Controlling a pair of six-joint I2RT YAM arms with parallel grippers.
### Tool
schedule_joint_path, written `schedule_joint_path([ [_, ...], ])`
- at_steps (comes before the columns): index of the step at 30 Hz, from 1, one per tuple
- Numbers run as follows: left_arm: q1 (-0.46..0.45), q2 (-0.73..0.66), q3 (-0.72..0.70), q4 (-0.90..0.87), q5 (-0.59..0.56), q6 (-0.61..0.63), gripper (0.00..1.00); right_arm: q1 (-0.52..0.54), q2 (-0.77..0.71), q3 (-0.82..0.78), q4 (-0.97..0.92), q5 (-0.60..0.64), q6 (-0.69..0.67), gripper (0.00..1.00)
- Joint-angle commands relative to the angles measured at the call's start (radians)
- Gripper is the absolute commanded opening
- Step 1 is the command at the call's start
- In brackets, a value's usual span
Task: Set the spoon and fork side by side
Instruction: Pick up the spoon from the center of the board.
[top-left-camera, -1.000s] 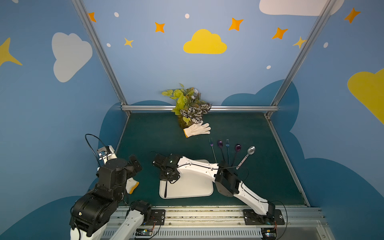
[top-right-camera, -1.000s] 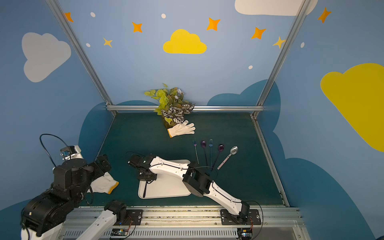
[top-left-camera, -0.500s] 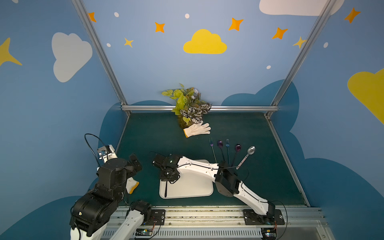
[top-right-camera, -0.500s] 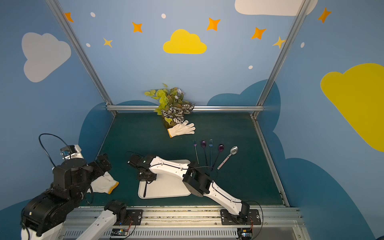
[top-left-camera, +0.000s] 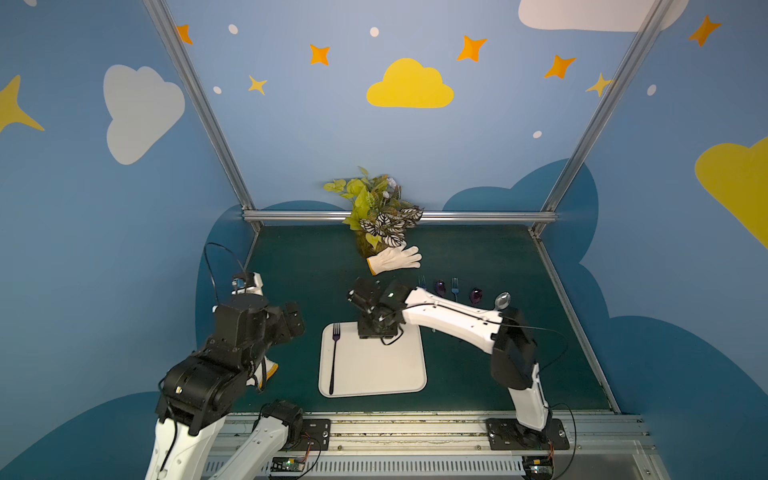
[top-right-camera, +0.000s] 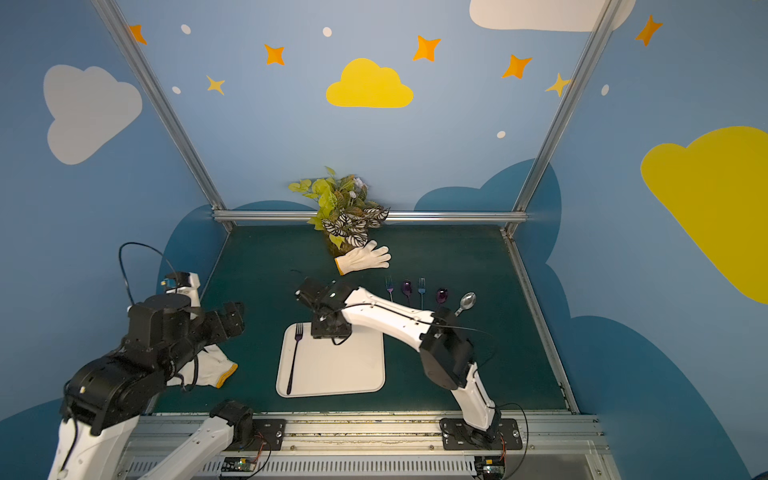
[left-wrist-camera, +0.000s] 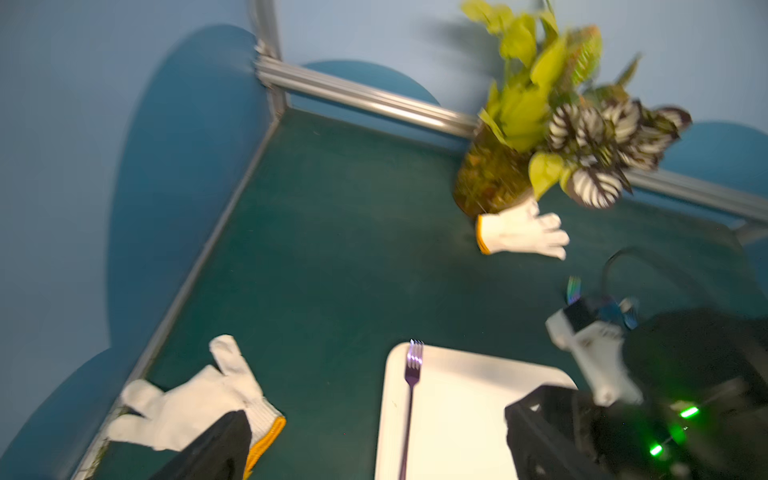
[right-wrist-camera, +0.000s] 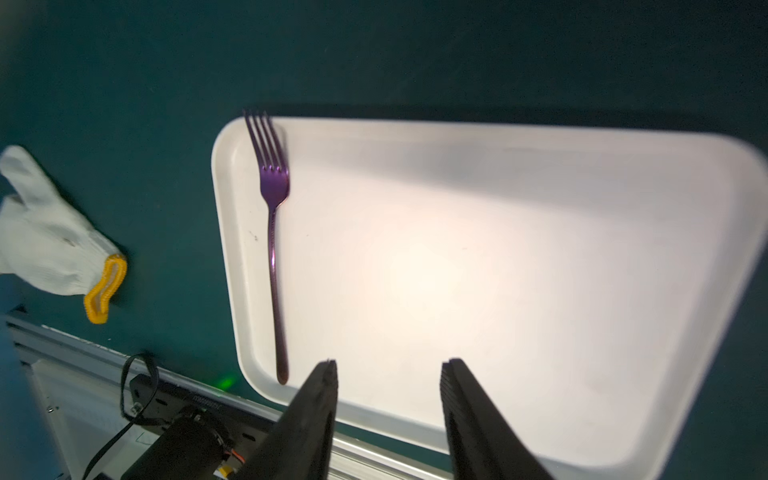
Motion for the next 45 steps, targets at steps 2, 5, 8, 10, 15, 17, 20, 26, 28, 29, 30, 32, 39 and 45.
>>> schedule_joint_path([
  [2,-0.002,0.079,-0.075,0.056,0.387,0.109,1.00,-0.177,-0.200,-0.196,-0.049,0.016,-0.178,0.46],
  [5,-0.018,0.112,-0.129,0.104,0.476,0.117,1.00,-0.324,-0.278,-0.305,-0.050,-0.012,-0.285,0.46],
  [8,-0.039,0.130,-0.162,0.158,0.480,0.113,1.00,-0.427,-0.275,-0.337,-0.049,-0.015,-0.397,0.45],
  [10,-0.055,0.137,-0.177,0.209,0.465,0.122,1.00,-0.480,-0.230,-0.328,-0.030,-0.016,-0.476,0.42],
  [15,-0.085,0.156,-0.202,0.281,0.466,0.172,1.00,-0.514,-0.118,-0.278,0.007,0.009,-0.576,0.38],
  [17,-0.092,0.166,-0.210,0.291,0.474,0.188,1.00,-0.525,-0.071,-0.256,0.009,0.014,-0.593,0.37],
  [20,-0.096,0.164,-0.222,0.300,0.455,0.176,1.00,-0.540,-0.007,-0.222,0.016,0.005,-0.614,0.36],
  [26,-0.098,0.131,-0.236,0.334,0.416,0.161,1.00,-0.568,0.063,-0.193,0.034,-0.001,-0.636,0.33],
  [28,-0.098,0.129,-0.232,0.334,0.412,0.157,1.00,-0.581,0.082,-0.188,0.037,0.003,-0.644,0.32],
  [29,-0.098,0.127,-0.231,0.334,0.413,0.158,1.00,-0.585,0.094,-0.186,0.038,-0.002,-0.646,0.32],
  [30,-0.098,0.128,-0.230,0.334,0.412,0.159,1.00,-0.592,0.107,-0.182,0.039,-0.009,-0.650,0.31],
  [32,-0.099,0.128,-0.232,0.333,0.409,0.158,1.00,-0.595,0.130,-0.169,0.039,-0.021,-0.657,0.28],
  [39,-0.100,0.138,-0.226,0.334,0.391,0.141,1.00,-0.595,0.179,-0.132,0.039,-0.018,-0.663,0.26],
  [45,-0.100,0.144,-0.214,0.334,0.378,0.134,1.00,-0.598,0.212,-0.136,0.037,-0.008,-0.665,0.20],
])
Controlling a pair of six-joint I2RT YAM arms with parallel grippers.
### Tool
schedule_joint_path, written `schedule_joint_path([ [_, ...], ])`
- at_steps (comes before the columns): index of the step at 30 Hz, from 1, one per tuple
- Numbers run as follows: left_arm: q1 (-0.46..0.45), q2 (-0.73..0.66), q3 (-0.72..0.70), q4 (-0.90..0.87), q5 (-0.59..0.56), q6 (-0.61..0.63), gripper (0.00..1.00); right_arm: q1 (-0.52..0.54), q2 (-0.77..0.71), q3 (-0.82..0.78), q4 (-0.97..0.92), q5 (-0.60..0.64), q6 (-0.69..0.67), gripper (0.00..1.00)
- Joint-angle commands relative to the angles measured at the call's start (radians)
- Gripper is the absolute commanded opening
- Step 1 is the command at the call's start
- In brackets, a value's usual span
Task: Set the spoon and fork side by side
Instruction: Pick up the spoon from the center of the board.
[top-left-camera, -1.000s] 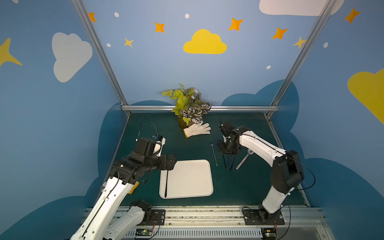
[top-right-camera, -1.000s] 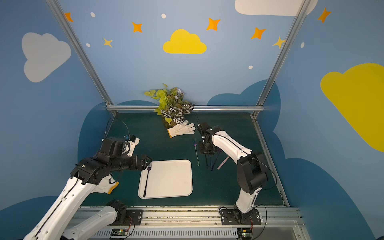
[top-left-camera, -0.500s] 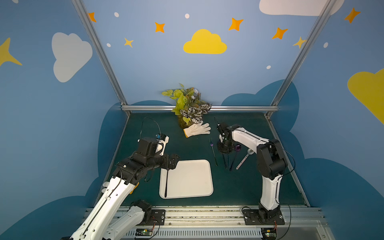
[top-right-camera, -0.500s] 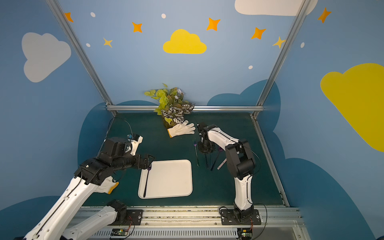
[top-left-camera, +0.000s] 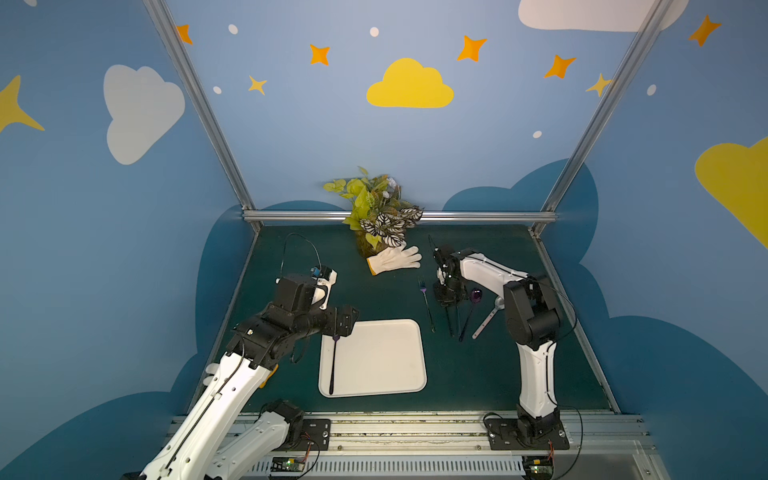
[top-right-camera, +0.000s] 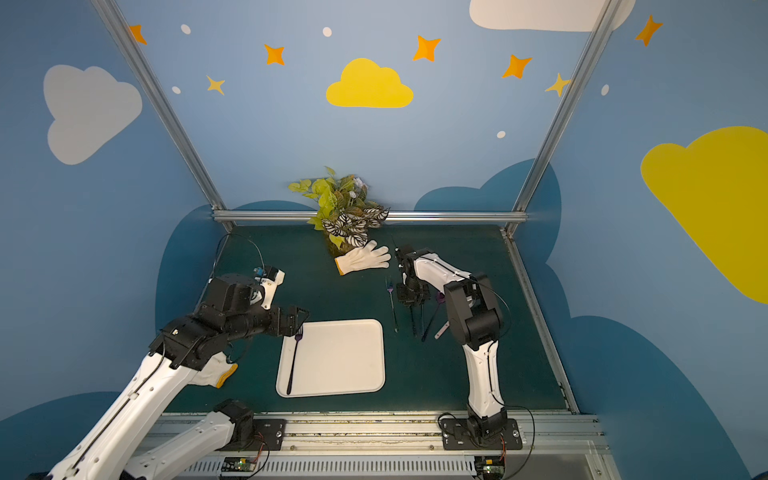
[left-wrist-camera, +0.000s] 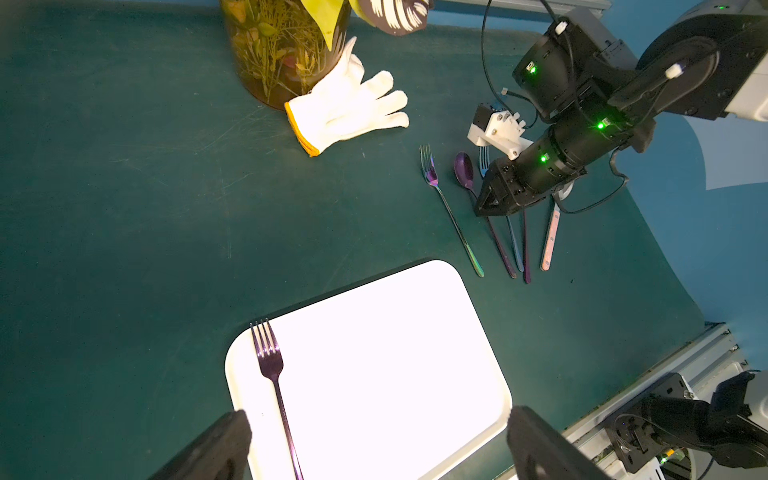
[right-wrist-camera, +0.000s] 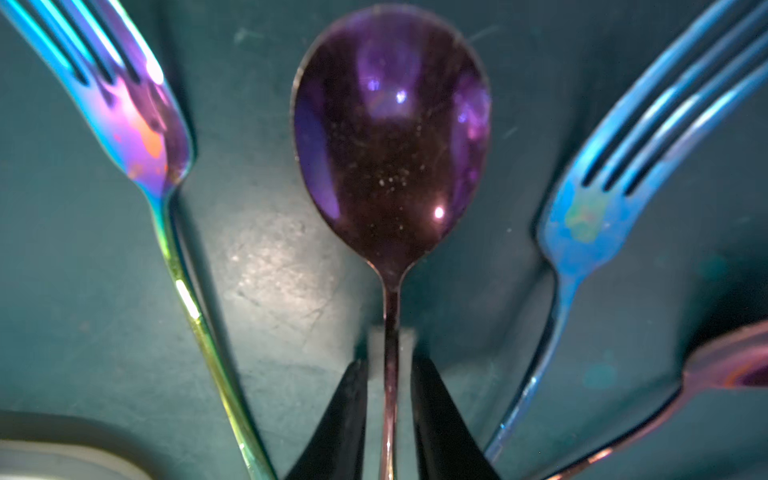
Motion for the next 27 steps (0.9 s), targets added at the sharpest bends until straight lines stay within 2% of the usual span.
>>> schedule_joint_path([
  [1,-0.002,-0.001,0.023,0.013,-0.016,-0.008,1.00,-0.005,0.047,0.010,-0.007,0.006,-0.007,0.16],
  [5,-0.002,-0.003,0.028,0.011,-0.016,-0.005,1.00,-0.008,0.057,0.003,-0.009,0.017,0.014,0.01],
  [11,-0.003,-0.017,0.030,-0.001,-0.022,-0.003,1.00,-0.004,-0.002,0.009,0.008,0.025,0.071,0.00],
  [20,-0.004,-0.058,0.038,-0.032,-0.100,0.029,1.00,0.042,-0.233,-0.042,0.013,0.042,0.182,0.00],
  [23,-0.005,-0.080,0.041,-0.055,-0.160,0.042,1.00,0.112,-0.331,-0.096,0.012,0.053,0.256,0.00],
  [27,-0.004,-0.120,0.051,-0.070,-0.251,0.058,1.00,0.265,-0.431,-0.157,0.042,0.039,0.382,0.00],
])
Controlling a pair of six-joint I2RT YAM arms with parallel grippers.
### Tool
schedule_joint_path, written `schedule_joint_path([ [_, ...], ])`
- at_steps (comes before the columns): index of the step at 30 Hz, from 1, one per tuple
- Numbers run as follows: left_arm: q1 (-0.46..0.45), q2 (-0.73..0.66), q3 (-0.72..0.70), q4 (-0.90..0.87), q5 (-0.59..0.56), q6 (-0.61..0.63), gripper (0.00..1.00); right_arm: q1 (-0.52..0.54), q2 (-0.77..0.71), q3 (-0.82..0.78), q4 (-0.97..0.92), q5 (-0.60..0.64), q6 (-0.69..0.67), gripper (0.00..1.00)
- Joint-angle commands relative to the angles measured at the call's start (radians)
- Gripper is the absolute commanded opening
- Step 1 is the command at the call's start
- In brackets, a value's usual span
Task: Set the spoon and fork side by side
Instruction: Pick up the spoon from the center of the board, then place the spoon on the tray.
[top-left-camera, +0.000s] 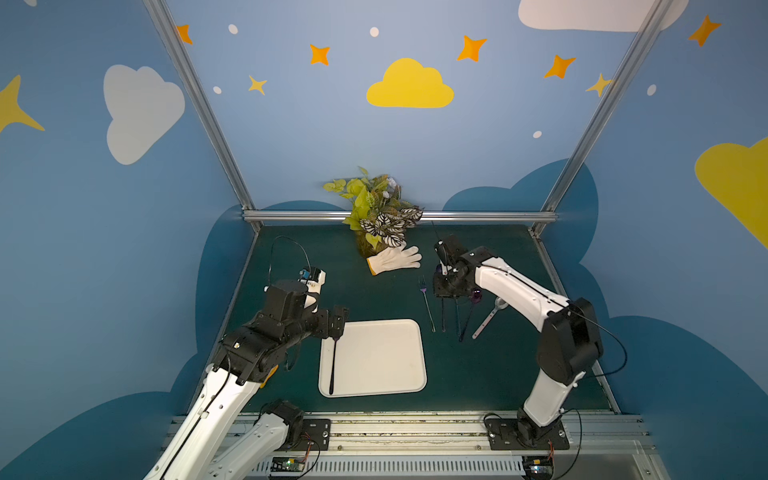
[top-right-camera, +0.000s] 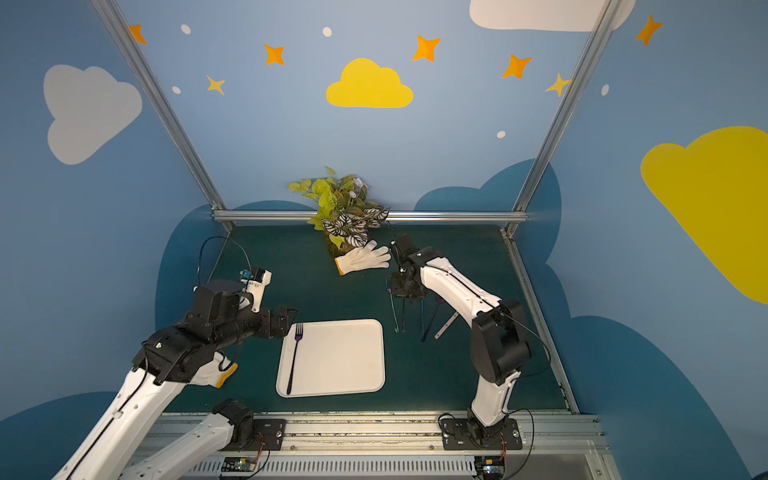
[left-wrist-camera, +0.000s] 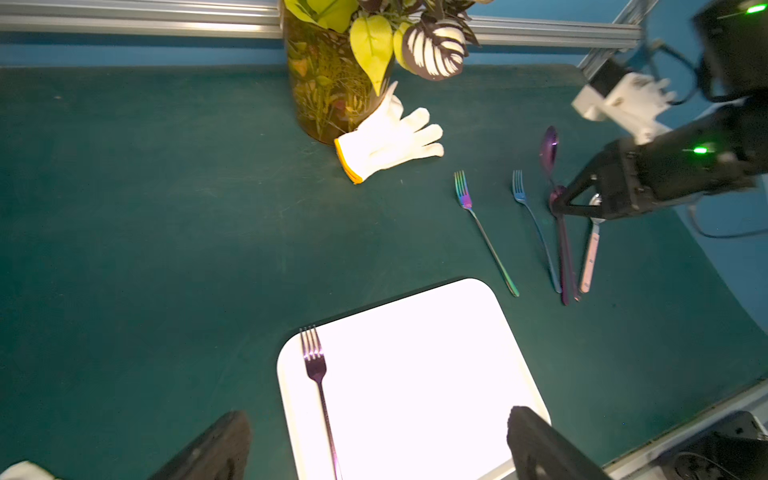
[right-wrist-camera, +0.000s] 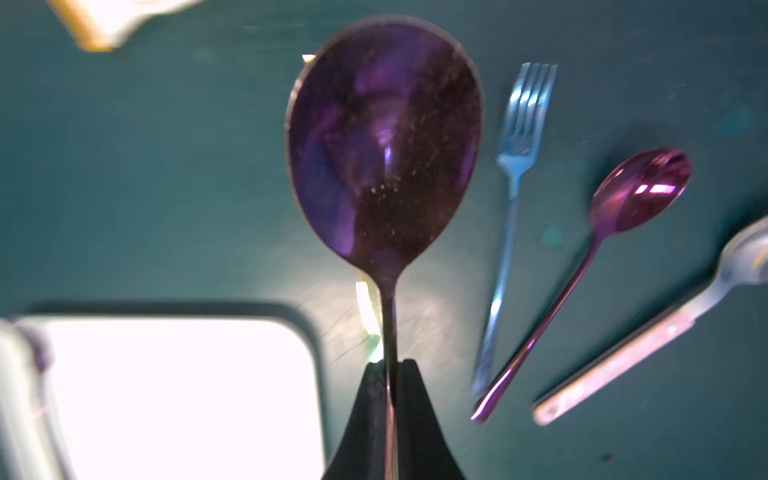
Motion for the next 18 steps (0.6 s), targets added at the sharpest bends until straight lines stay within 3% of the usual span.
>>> schedule_joint_path([
  [1,-0.002,-0.036,0.045,-0.031,-0.114,0.034,1.00,0.148,-0.052,-0.049,0.030,-0.009,0.154,0.00],
  [5,-0.002,-0.060,0.070,-0.046,-0.184,0.049,1.00,0.320,-0.022,-0.046,0.112,-0.044,0.325,0.00],
  [9,-0.001,-0.083,0.080,-0.058,-0.216,0.060,1.00,0.444,0.104,0.032,0.190,-0.066,0.447,0.00],
  [18,-0.003,-0.153,0.084,-0.059,-0.225,0.033,1.00,0.544,0.390,0.225,0.290,-0.155,0.562,0.00],
])
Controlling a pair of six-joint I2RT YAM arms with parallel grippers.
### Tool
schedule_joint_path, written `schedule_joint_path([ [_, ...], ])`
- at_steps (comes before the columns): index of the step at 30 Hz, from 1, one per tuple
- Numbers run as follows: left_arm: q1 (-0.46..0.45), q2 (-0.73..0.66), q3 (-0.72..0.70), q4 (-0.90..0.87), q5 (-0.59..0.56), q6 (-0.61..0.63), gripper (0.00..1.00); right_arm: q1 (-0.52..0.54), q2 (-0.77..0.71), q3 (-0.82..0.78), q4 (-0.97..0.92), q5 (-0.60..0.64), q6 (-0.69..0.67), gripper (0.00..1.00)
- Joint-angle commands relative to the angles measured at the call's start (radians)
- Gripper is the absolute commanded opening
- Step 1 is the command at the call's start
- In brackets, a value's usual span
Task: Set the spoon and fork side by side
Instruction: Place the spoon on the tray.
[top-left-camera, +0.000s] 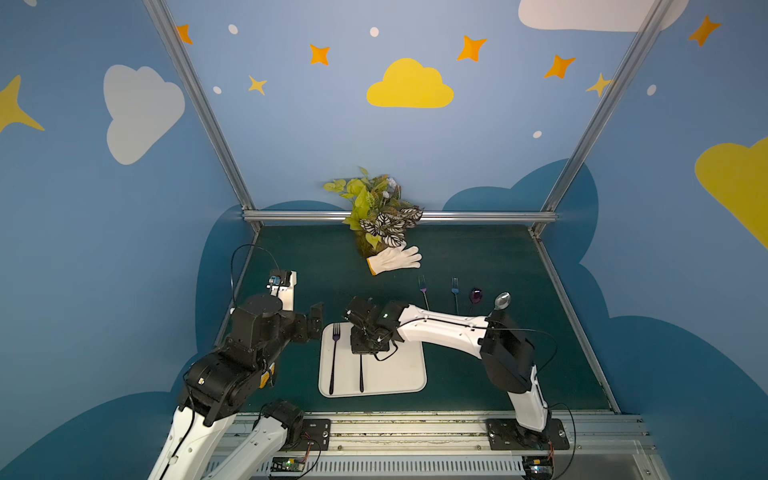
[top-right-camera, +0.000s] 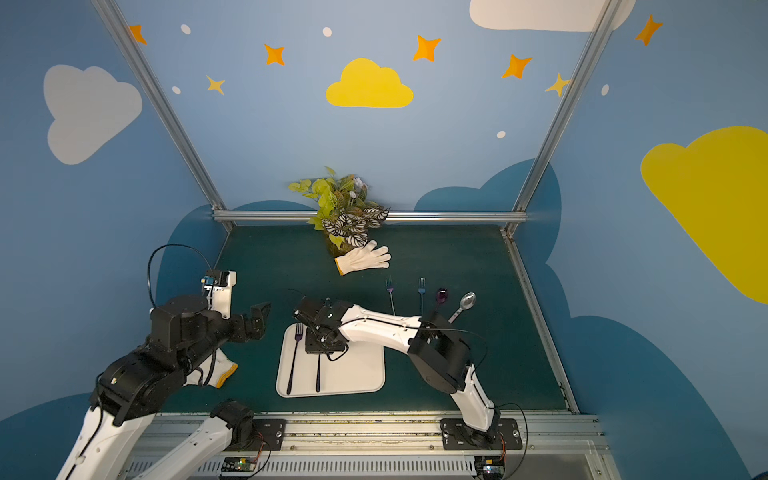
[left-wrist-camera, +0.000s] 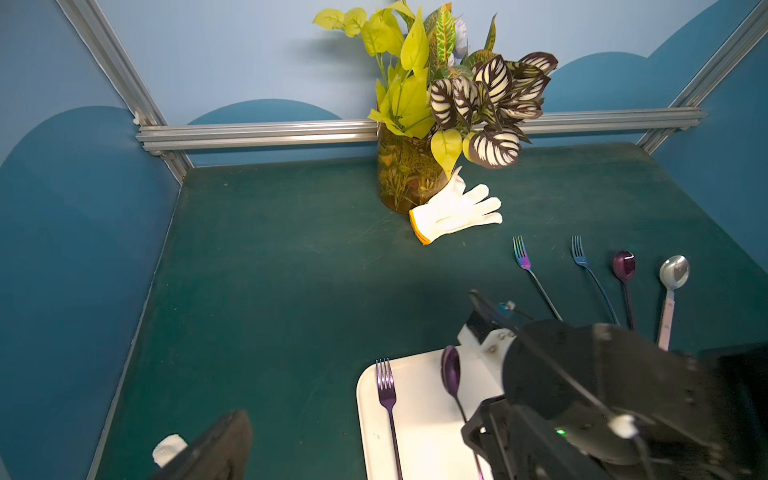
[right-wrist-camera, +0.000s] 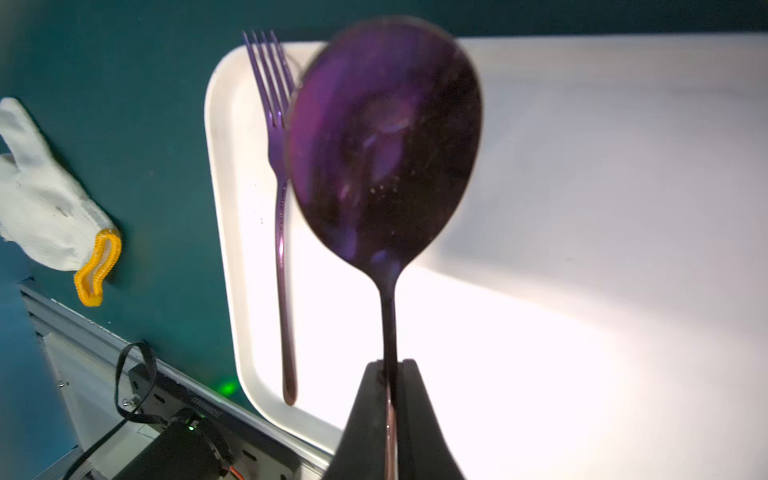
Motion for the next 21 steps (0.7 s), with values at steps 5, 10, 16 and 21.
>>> schedule_joint_path([
  [5,-0.001,-0.036,0.011,-0.010,0.009,-0.018,1.00,0.005,0.084,0.063,0.107,-0.085,0.105,0.00],
  [10,-0.001,-0.057,0.003,-0.011,0.020,-0.018,1.00,0.001,0.113,0.067,0.116,-0.106,0.122,0.00],
  [16,-0.001,-0.065,0.003,-0.013,0.018,-0.013,1.00,0.001,0.149,0.094,0.115,-0.125,0.120,0.00],
  [21,0.000,-0.069,0.002,-0.017,0.017,-0.014,1.00,0.000,0.157,0.110,0.058,-0.109,0.104,0.00],
])
